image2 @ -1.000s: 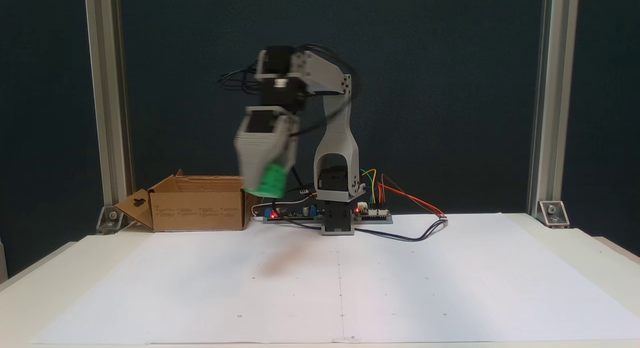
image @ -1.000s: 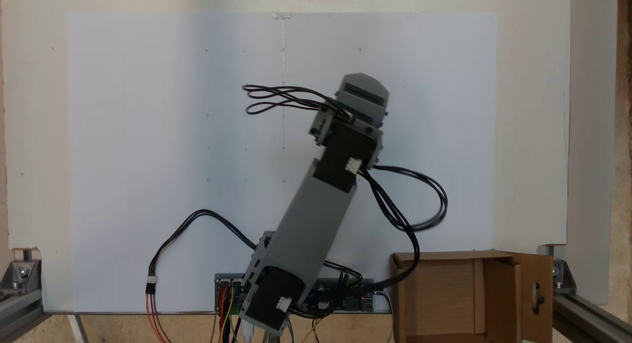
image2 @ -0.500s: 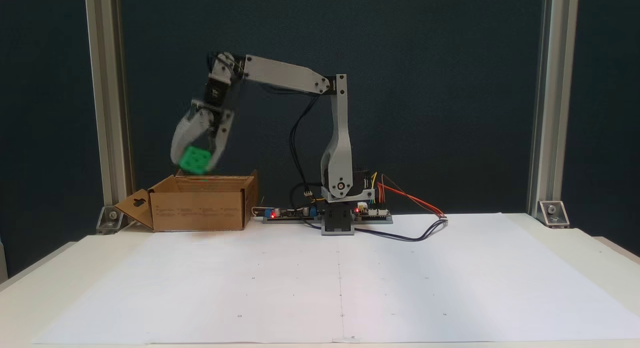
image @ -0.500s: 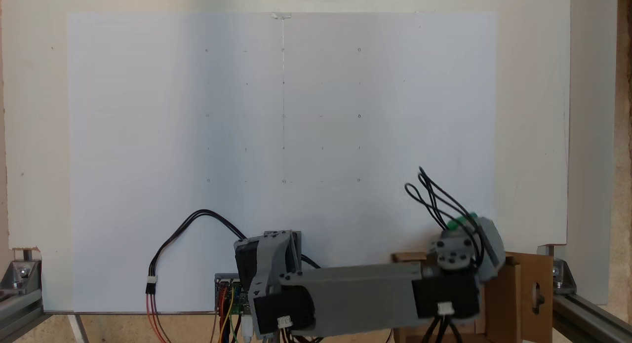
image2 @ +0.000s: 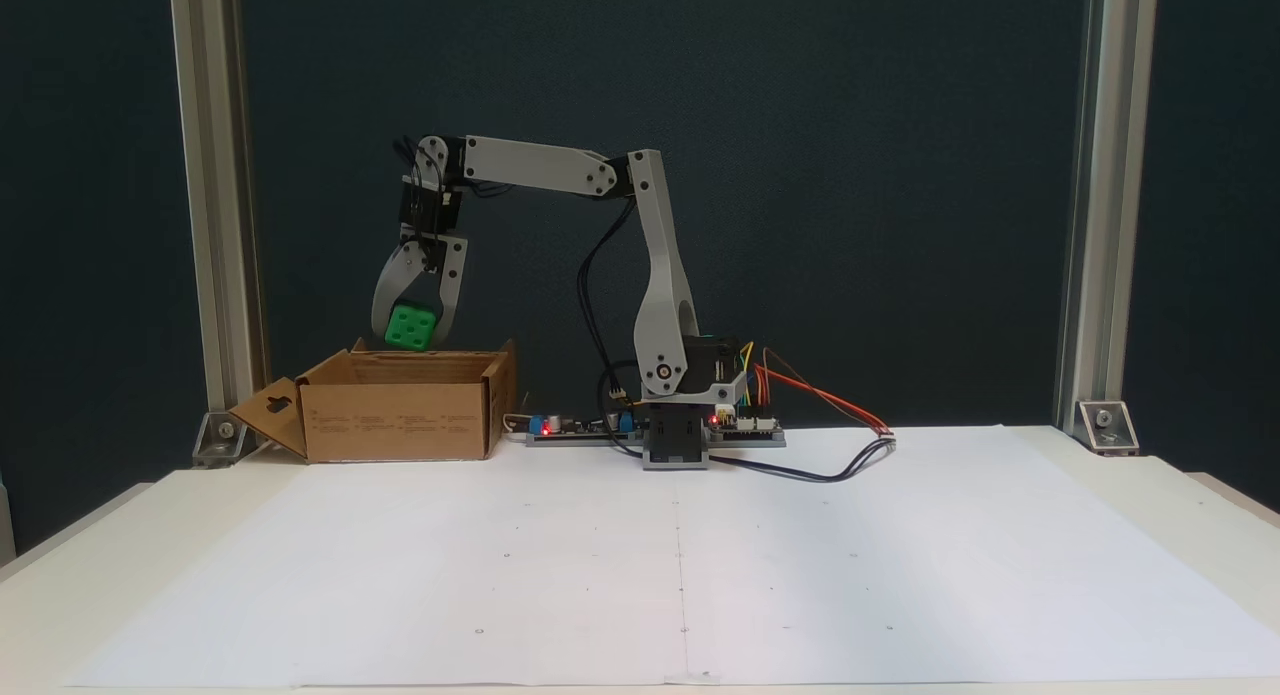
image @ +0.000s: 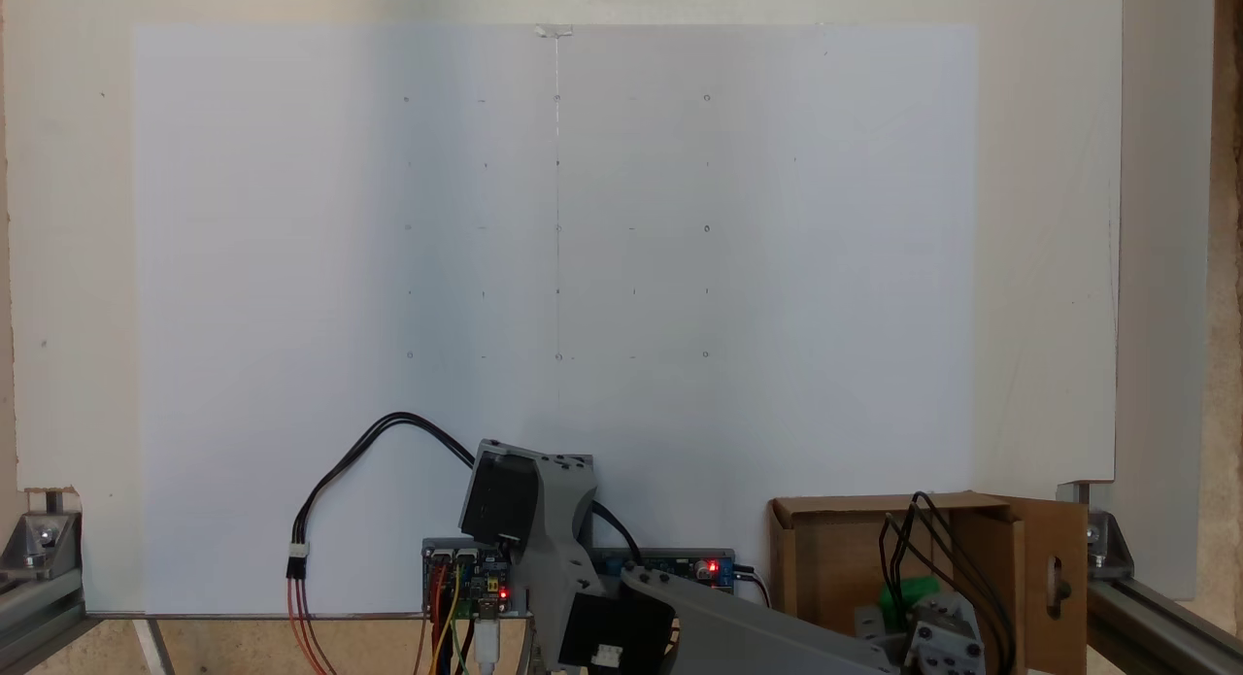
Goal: Grasp a green dice and put it in the bin.
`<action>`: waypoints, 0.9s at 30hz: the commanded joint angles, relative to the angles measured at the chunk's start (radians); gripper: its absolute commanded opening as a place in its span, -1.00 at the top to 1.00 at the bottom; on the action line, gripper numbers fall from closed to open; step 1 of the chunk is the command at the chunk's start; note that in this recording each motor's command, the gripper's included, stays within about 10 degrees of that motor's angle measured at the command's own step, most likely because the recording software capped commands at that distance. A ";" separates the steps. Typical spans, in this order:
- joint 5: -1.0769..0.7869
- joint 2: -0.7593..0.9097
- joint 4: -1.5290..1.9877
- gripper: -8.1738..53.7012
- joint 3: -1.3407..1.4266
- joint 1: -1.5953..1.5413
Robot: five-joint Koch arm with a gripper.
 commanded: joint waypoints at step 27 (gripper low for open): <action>-0.074 -0.061 -0.049 -0.48 -0.038 0.011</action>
